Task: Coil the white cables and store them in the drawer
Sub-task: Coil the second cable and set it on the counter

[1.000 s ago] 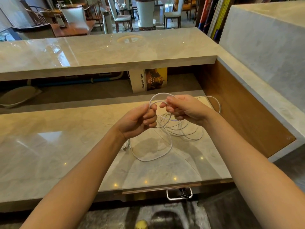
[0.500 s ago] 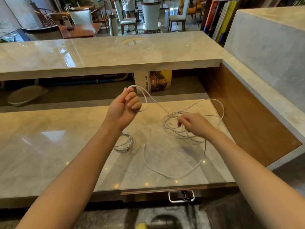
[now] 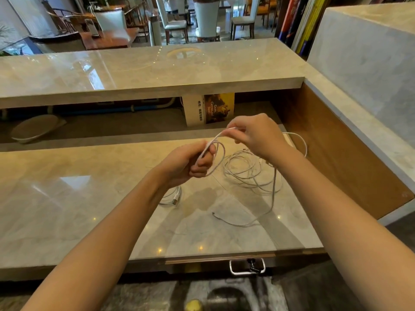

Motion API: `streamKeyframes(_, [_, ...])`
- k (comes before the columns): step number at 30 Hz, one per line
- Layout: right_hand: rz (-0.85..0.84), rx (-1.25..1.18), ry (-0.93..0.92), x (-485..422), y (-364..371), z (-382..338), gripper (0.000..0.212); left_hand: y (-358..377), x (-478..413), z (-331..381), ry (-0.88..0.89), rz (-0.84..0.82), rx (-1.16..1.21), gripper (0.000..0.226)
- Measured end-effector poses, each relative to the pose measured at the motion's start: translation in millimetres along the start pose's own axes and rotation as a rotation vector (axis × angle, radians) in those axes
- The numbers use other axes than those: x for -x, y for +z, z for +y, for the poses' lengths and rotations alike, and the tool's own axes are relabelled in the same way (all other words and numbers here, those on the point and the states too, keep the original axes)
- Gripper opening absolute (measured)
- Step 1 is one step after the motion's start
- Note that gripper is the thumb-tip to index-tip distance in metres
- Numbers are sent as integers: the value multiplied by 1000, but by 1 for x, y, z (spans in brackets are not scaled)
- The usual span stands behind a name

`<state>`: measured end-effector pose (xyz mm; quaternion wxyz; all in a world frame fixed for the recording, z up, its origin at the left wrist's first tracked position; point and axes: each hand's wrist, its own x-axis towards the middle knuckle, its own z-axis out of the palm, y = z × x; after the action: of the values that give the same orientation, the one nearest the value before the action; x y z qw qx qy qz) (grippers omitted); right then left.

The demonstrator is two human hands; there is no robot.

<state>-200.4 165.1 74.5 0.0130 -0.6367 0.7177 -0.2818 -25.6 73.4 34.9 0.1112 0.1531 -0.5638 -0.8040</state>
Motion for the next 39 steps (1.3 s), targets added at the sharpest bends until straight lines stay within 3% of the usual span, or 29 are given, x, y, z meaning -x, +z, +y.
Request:
streamKeyframes(2, [-87, -148, 61, 1, 9, -2, 33, 0, 0, -1, -2, -89, 238, 36])
streamKeyframes(6, [-303, -842, 379, 11, 22, -10, 42, -1, -2, -6, 31, -129, 445, 31])
streamKeyframes(9, [-392, -1100, 375, 16, 23, -4, 38, -4, -2, -9, 45, -57, 456, 33])
streamKeyframes(12, [-387, -1028, 328, 15, 22, -1, 25, -4, -3, -11, 44, 11, 405, 36])
streamKeyframes(19, [-317, -972, 365, 17, 26, 3, 27, -6, 6, -6, 80, -6, 497, 25])
streamKeyframes(24, [-260, -580, 389, 30, 41, 26, 33, -39, 11, 9, 261, 139, 872, 35])
streamKeyframes(27, [-285, -287, 326, 39, 54, 37, 34, -50, 13, 21, 369, 278, 956, 36])
streamKeyframes(30, [-423, 51, 199, 41, 67, 17, 35, -42, 10, 22, 422, 386, 737, 22])
streamKeyframes(32, [-406, 231, 17, 35, 71, -8, 34, -32, 5, 16, 396, 505, 261, 15])
streamKeyframes(35, [-203, 185, -175, 22, 57, -40, 22, -17, 3, 2, 223, 522, -420, 21])
streamKeyframes(37, [-40, 85, -234, 12, 41, -50, 15, -12, 6, -5, 121, 420, -546, 21])
streamKeyframes(39, [42, 68, -228, 1, 31, -48, 15, -10, 9, -9, 65, 314, -423, 23])
